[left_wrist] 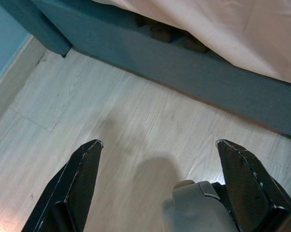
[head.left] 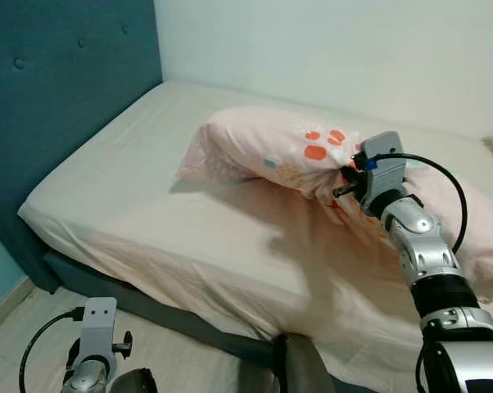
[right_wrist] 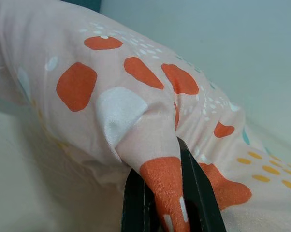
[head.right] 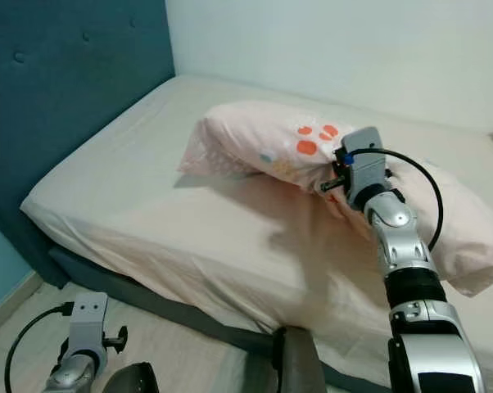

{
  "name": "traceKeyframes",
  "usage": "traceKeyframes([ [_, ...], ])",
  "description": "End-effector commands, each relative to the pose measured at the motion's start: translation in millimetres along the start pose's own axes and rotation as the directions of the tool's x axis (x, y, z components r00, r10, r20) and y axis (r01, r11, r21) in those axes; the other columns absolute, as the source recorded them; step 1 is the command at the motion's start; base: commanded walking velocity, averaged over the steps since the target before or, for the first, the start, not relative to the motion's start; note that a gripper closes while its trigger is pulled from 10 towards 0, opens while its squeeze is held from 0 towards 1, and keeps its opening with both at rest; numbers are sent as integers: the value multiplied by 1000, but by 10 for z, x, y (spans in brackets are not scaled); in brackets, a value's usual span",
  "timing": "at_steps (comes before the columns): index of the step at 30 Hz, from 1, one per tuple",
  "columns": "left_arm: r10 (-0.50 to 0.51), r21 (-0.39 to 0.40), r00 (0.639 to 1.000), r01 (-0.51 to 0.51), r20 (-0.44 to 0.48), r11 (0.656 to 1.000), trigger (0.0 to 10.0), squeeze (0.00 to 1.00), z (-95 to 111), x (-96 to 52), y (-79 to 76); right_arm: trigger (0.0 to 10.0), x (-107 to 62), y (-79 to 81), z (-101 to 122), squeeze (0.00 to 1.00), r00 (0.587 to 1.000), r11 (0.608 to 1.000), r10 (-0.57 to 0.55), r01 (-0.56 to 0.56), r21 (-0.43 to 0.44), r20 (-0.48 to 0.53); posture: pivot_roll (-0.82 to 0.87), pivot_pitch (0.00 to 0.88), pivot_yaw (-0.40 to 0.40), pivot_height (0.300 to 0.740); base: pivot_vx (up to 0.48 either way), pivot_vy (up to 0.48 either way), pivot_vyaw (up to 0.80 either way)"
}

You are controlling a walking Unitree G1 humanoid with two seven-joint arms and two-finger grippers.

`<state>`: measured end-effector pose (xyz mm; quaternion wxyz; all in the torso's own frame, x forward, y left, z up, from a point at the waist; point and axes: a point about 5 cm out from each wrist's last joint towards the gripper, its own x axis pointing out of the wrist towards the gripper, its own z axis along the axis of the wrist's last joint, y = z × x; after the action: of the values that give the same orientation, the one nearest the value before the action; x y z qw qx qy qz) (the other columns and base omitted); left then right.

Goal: Clean up the room

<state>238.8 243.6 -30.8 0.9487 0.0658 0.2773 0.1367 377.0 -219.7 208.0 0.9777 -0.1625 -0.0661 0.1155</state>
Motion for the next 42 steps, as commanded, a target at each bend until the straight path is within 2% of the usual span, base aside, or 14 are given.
traceKeyframes([
  [1,2,-6,999,-2,-42,1000,10000,0,-96,-29,-5,0,26,22,152,0,997,1000,10,-11,13,72,23,0,-82,511,0,0,0],
  [3,11,-4,998,-11,-62,1000,10000,0,-106,-23,13,0,32,195,166,0,993,996,79,-81,28,84,17,0,-77,526,0,0,0],
  [5,11,-4,998,-11,-62,1000,10000,0,-106,-23,13,0,32,195,166,0,993,996,79,-81,28,84,17,0,-77,526,0,0,0],
  [7,13,0,997,-13,-71,1000,10000,0,-98,-15,1,0,25,340,151,0,988,990,129,-134,50,88,13,0,-76,541,-394,0,0],
  [13,2,-8,999,-2,-50,1000,10000,0,-59,-6,-33,0,0,452,149,0,984,984,158,-164,70,87,8,0,-73,566,-278,0,0],
  [35,-21,9,998,22,-63,1000,10000,0,-50,-3,-140,0,-10,606,306,0,972,970,198,-213,117,129,2,0,-74,636,0,0,0],
  [39,-26,7,997,26,-66,1000,10000,0,-50,-3,-157,0,-11,633,345,0,967,966,210,-228,123,142,2,0,-74,656,-479,0,0],
  [42,-28,18,998,30,-61,999,10000,0,-44,-1,-157,0,-11,647,356,0,965,964,216,-235,126,145,2,0,-74,666,0,0,0],
])
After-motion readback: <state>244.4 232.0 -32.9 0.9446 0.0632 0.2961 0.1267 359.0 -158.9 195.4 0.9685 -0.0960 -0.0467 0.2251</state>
